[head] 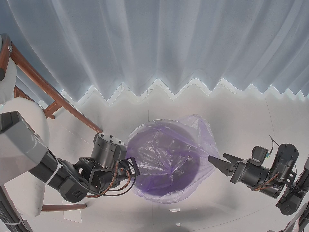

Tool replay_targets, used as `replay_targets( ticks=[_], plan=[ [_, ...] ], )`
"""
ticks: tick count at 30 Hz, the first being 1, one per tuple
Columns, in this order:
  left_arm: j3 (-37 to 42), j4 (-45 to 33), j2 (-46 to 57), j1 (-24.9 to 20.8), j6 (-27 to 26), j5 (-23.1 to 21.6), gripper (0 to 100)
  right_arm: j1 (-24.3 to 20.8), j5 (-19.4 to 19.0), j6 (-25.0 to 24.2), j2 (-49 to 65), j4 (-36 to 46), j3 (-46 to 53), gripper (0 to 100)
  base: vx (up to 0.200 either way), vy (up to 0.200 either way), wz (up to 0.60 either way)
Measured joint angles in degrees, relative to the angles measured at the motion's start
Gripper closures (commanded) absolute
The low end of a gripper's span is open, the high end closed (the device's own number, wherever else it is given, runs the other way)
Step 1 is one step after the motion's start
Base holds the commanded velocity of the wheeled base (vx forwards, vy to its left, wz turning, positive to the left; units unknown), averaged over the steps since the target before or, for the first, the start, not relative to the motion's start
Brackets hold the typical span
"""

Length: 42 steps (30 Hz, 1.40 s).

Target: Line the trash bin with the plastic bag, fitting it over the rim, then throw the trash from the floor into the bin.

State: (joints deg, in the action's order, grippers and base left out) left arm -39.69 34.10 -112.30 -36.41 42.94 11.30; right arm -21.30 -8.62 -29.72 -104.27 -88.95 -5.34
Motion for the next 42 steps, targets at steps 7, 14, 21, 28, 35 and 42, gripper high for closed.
replay_targets(
  ticks=[7, 14, 21, 28, 35, 42],
  plan=[
    [0.12, 0.0, 0.32, 0.17, 0.12, 0.07, 100, 0.61, -9.19, -5.74, 3.89, -0.02, 2.89, 0, 0.0, 0.0, 0.0],
    [0.15, 0.0, 0.52, 0.22, 0.15, 0.11, 100, 4.57, -17.57, -7.25, 7.02, -0.02, 4.22, 0, 0.0, 0.0, 0.0],
    [0.43, 0.15, 1.41, 0.2, 0.11, -0.28, 100, 11.02, -19.6, -5.23, 6.58, 0.02, 4.22, 0, 0.0, 0.0, 0.0],
    [5.85, 5.53, 6.01, 0.45, -1.34, -8.37, 100, 18.27, -19.46, -2.02, 4.71, -0.02, 1.87, 0, 0.0, 0.0, 0.0],
    [13.29, 17.32, 9.63, 3.73, -9.72, -14.88, 100, 19.1, -19.57, -2.68, 5.53, 0.02, 3.77, 0, 0.0, 0.0, 0.0],
    [15.66, 18.79, 10.81, 5.11, -11.08, -15.59, 100, 15.81, -19.68, -3.06, 6.86, -0.02, 4.3, 0, 0.0, 0.0, 0.0]
  ],
)
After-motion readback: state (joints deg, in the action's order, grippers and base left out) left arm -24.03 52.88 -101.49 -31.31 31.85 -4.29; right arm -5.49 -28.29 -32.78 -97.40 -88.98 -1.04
